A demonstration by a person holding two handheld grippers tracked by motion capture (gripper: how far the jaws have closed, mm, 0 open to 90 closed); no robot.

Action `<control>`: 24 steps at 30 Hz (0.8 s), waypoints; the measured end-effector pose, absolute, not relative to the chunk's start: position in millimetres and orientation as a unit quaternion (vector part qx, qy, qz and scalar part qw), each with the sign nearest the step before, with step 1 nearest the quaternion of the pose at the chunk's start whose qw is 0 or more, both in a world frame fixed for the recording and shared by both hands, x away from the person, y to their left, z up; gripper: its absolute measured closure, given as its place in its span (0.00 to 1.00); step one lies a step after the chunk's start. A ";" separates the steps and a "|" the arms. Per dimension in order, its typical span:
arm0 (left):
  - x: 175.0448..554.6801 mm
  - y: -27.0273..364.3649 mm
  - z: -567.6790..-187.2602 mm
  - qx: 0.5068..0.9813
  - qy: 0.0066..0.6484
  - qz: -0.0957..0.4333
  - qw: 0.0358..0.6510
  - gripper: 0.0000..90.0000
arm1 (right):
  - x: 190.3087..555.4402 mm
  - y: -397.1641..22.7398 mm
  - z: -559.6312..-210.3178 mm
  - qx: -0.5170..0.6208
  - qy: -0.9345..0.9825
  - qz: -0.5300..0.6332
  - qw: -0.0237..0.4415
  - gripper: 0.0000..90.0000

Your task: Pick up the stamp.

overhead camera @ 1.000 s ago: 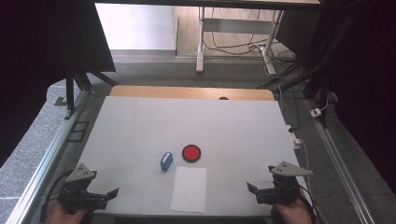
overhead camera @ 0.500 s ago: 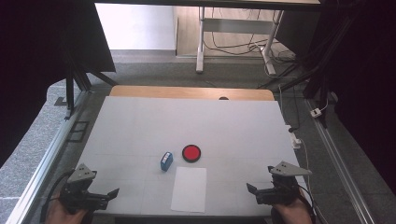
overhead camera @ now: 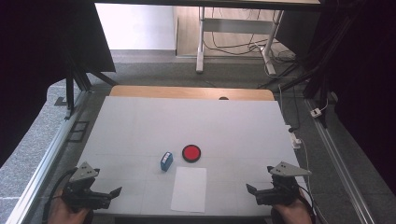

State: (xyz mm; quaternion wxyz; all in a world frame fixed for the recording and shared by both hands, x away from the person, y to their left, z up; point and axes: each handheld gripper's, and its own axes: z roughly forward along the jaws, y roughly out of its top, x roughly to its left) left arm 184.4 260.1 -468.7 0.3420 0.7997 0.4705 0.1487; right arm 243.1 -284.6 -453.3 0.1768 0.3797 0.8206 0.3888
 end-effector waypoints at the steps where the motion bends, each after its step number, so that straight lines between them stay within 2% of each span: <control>1: 184.7 260.1 -468.6 0.799 0.471 0.149 0.343 0.00 | 243.1 -284.2 -453.4 0.377 0.822 0.388 0.177 0.00; 24: 199.0 248.7 -468.4 0.809 0.438 0.124 0.371 0.00 | 243.8 -283.8 -453.8 0.378 0.823 0.386 0.175 0.00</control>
